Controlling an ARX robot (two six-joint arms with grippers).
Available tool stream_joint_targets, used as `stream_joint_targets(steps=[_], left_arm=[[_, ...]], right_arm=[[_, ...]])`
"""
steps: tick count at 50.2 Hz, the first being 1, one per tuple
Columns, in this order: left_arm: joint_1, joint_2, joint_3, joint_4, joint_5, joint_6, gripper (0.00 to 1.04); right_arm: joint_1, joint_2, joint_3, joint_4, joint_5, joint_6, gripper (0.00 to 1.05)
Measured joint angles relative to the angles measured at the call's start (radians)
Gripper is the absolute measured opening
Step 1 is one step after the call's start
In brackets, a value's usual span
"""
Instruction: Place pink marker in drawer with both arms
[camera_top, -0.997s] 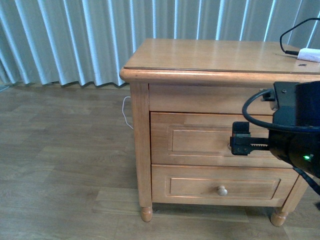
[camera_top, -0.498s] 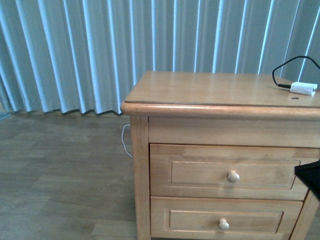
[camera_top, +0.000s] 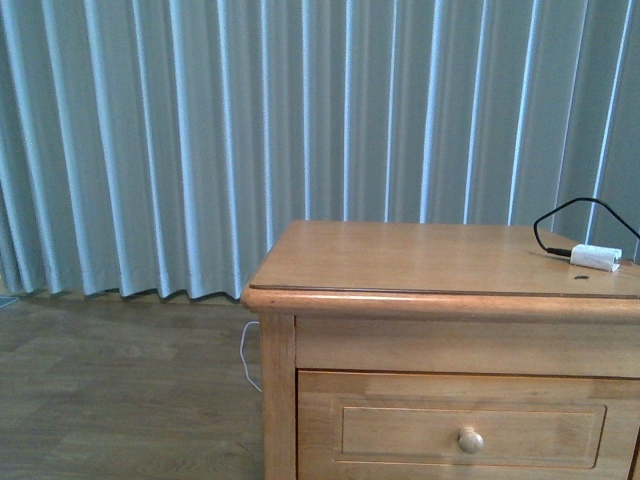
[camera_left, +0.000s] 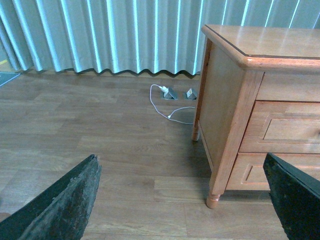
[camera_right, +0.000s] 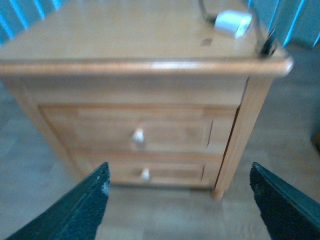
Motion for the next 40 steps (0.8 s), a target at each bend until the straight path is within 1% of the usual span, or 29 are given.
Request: stream_joint_targets(steps=[2, 4, 10, 16, 17, 40], left_arm=[[0.000, 0.000, 0.000, 0.000, 0.000, 0.000, 0.98], [0.000, 0.000, 0.000, 0.000, 0.000, 0.000, 0.98], [0.000, 0.000, 0.000, 0.000, 0.000, 0.000, 0.98], [0.000, 0.000, 0.000, 0.000, 0.000, 0.000, 0.98], [0.000, 0.000, 0.000, 0.000, 0.000, 0.000, 0.98], [0.000, 0.000, 0.000, 0.000, 0.000, 0.000, 0.98]], right_arm=[[-0.018, -0.035, -0.062, 0.134, 0.013, -0.008, 0.67], [-0.022, -0.063, -0.099, 0.177, 0.016, -0.013, 0.56], [-0.022, -0.108, -0.160, 0.183, 0.006, -0.021, 0.35], [-0.022, -0.180, -0.220, 0.176, 0.009, -0.023, 0.03], [-0.022, -0.193, -0.228, 0.172, 0.009, -0.026, 0.01], [-0.022, -0.411, -0.320, 0.045, 0.009, -0.026, 0.01]])
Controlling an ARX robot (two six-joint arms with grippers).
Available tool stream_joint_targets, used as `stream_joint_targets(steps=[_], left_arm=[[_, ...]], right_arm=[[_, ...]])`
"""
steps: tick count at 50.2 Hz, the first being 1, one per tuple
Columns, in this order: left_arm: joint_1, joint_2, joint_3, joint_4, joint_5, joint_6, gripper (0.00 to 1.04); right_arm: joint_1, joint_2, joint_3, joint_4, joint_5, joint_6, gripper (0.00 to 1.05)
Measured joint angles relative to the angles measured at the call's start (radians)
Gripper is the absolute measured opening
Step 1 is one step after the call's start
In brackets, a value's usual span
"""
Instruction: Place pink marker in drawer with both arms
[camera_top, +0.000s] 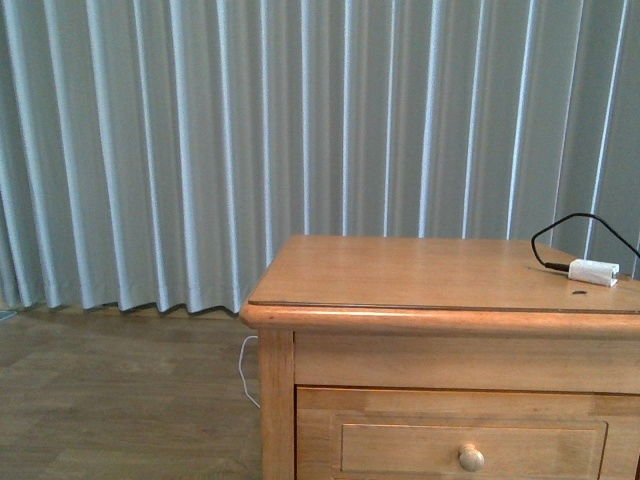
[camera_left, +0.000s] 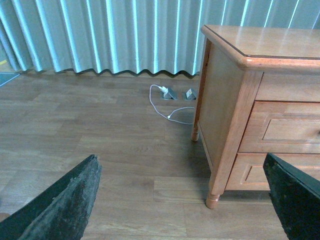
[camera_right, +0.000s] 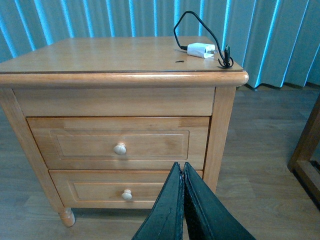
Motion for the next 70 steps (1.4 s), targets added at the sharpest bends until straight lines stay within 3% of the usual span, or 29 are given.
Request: stream_joint_targets(steps=[24, 29, 43, 46, 53, 65, 67, 70], left_arm=[[0.000, 0.000, 0.000, 0.000, 0.000, 0.000, 0.98], [0.000, 0.000, 0.000, 0.000, 0.000, 0.000, 0.98], [0.000, 0.000, 0.000, 0.000, 0.000, 0.000, 0.98], [0.000, 0.000, 0.000, 0.000, 0.000, 0.000, 0.98], [0.000, 0.000, 0.000, 0.000, 0.000, 0.000, 0.98], [0.000, 0.000, 0.000, 0.000, 0.000, 0.000, 0.98], [0.000, 0.000, 0.000, 0.000, 0.000, 0.000, 0.98], [0.000, 0.000, 0.000, 0.000, 0.000, 0.000, 0.98]], right_arm=[[0.000, -0.150, -0.034, -0.106, 0.000, 0.000, 0.01], [0.000, -0.294, -0.032, -0.277, -0.002, -0.001, 0.01], [0.000, -0.322, -0.032, -0.284, -0.002, -0.001, 0.01], [0.000, -0.322, -0.032, -0.284, -0.002, -0.002, 0.10], [0.000, -0.322, -0.032, -0.284, -0.002, -0.002, 0.46], [0.000, -0.322, -0.032, -0.284, -0.002, -0.002, 0.94], [0.000, -0.322, -0.032, -0.284, -0.002, 0.000, 0.98], [0.000, -0.322, -0.032, -0.284, -0.002, -0.001, 0.95]])
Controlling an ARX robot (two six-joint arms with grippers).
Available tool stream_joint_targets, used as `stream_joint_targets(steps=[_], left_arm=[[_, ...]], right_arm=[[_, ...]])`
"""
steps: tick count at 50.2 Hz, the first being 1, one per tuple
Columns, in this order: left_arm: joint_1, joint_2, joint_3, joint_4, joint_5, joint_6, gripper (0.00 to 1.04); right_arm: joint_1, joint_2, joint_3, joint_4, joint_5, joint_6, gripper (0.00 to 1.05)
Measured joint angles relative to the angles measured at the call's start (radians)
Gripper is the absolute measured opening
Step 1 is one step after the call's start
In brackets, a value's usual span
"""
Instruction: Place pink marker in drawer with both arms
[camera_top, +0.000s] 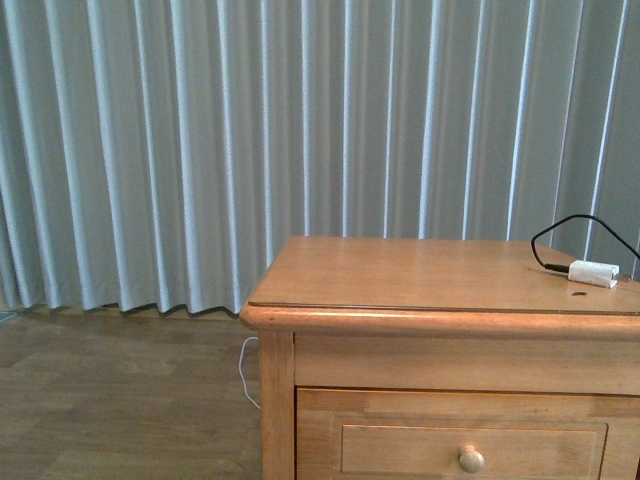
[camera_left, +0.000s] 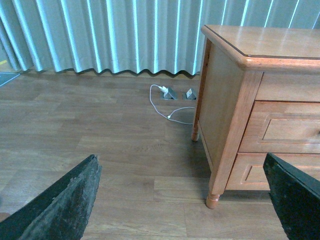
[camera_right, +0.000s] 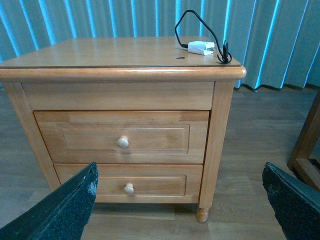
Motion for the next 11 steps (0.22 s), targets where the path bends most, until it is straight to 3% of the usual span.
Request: stream_joint_targets(steps=[11], left_arm=[[0.000, 0.000, 0.000, 0.000, 0.000, 0.000, 0.98]], right_arm=[[0.000, 0.000, 0.000, 0.000, 0.000, 0.000, 0.96]])
